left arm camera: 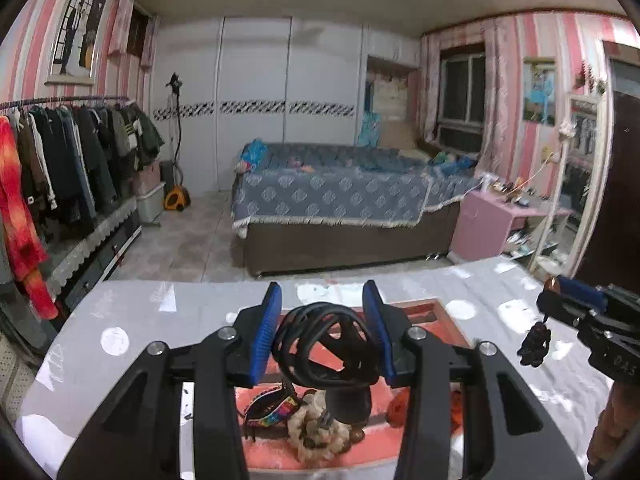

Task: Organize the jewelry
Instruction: 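Carry the cord bracelet and brown clip into the red tray and open both tools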

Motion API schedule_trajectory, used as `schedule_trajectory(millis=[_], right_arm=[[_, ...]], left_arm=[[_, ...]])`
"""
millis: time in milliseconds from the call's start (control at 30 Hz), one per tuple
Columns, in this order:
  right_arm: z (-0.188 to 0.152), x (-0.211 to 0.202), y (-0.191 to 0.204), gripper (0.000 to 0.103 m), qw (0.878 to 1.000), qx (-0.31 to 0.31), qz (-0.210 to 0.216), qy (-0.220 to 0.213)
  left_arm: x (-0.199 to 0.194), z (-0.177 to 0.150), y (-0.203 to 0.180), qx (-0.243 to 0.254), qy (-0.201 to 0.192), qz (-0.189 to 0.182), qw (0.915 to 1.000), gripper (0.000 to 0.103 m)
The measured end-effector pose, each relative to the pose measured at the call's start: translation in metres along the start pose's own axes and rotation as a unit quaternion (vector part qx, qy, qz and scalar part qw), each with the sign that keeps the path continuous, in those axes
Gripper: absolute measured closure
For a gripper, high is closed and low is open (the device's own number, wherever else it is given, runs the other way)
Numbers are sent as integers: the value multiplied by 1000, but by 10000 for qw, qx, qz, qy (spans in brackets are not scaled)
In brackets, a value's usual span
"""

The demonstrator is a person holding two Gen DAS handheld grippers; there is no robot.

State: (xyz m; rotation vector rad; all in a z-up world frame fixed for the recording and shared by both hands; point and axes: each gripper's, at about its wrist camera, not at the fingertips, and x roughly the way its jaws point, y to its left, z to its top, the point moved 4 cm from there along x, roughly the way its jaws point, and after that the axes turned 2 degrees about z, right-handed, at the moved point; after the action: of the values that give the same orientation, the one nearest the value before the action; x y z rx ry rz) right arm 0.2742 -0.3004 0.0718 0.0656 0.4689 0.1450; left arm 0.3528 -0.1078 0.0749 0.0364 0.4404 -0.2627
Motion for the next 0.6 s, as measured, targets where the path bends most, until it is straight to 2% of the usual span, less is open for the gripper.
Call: schedule_trajectory(millis=[67,200,300,433,600], right_arm=[[3,24,-2,67,9999,-92,-131,65],[-5,74,-16,67,9992,122,-119,353],[-16,101,-20,67,9985,125,-156,512],[-50,136,-17,67,9960,94,-117,884],[-67,139,-20,67,9955,123,-183,923]], left_arm=[[19,-5,-5,116,46,235,9996,61],[54,-27,-9,22,347,121,9993,61],[78,-50,-11,180,645,246,9974,61],[103,-77,-9,-34,1080,73,9941,61],[111,-84,-11,-22,1119,35,9937,61]])
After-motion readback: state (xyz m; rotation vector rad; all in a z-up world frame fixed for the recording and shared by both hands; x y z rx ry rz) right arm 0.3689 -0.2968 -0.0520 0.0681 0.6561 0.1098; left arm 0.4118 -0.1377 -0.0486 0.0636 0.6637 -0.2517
